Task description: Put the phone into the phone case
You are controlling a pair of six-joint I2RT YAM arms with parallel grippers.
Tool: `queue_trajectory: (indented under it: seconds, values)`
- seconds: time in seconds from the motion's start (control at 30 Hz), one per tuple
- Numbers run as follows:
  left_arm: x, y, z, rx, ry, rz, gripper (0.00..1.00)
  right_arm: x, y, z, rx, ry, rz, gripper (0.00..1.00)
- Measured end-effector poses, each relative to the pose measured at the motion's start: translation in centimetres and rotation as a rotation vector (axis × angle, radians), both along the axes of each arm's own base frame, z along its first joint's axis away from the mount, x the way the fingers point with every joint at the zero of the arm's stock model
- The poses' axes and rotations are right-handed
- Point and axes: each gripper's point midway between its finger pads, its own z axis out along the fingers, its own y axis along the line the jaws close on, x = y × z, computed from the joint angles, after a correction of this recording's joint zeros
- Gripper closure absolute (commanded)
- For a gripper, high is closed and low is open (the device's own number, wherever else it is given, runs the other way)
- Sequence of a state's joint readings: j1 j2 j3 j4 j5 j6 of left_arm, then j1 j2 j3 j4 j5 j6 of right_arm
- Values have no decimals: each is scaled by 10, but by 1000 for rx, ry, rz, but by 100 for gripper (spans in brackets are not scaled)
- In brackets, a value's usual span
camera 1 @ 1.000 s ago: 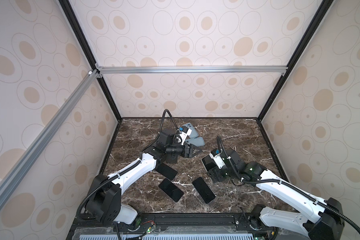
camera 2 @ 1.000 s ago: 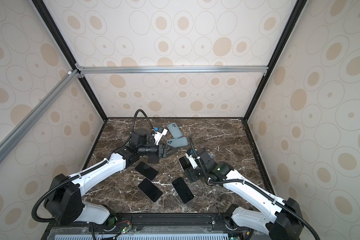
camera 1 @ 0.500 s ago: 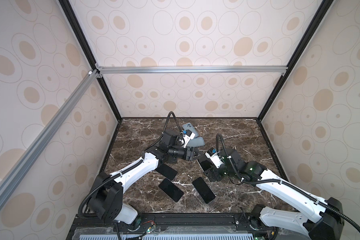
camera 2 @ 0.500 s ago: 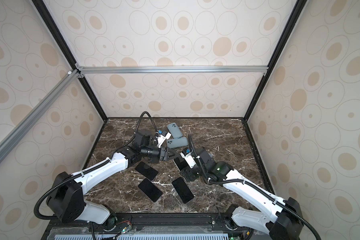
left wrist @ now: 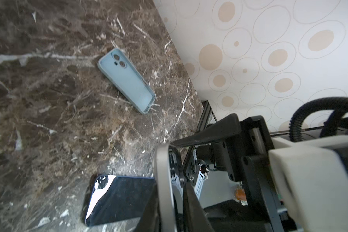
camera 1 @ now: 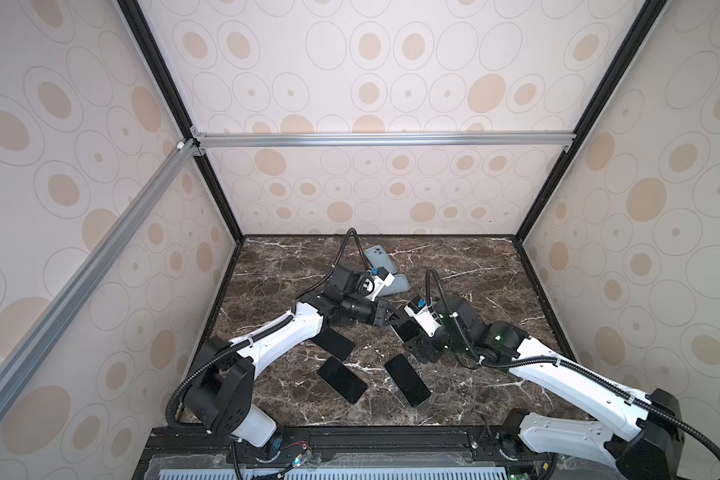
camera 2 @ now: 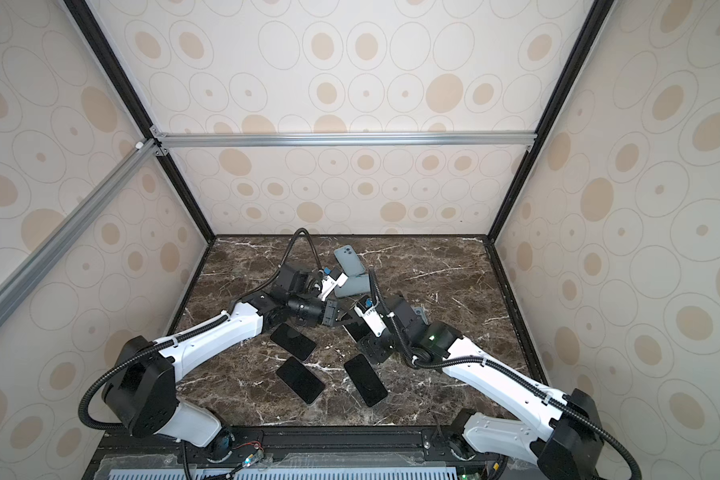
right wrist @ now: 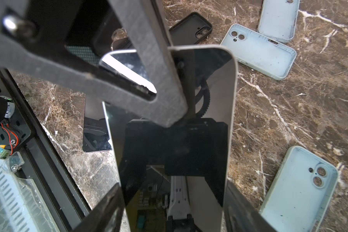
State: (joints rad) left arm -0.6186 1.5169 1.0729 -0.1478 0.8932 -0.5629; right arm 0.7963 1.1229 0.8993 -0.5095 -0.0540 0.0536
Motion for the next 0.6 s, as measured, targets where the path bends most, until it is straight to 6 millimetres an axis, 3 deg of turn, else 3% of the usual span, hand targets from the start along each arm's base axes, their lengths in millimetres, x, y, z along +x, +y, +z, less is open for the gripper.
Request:
queue_trajectory:
  seconds: [0.07, 0.13, 0.2, 0.27, 0.37, 0.47, 0.6]
  values:
    - [0, 0, 1, -3, 15, 4, 94, 1, -1, -1, -14, -10, -2, 42]
    - [0, -1, 2, -3, 16, 7, 100, 2, -1, -1, -21, -16, -3, 33]
    - [1, -1, 2, -5, 18, 10, 100, 3, -1, 0, -22, -21, -6, 14]
    - [2, -1, 2, -3, 13, 16, 100, 4, -1, 3, -10, -23, -20, 1]
    - [7, 0, 4, 0, -3, 44, 100, 10, 1, 22, 29, -63, -44, 0]
    - [17, 6, 22, -29, -54, 101, 100, 15, 3, 55, 111, -120, -70, 0]
    - [33, 25, 77, -134, -205, 220, 100, 17, 3, 109, 252, -213, -99, 0]
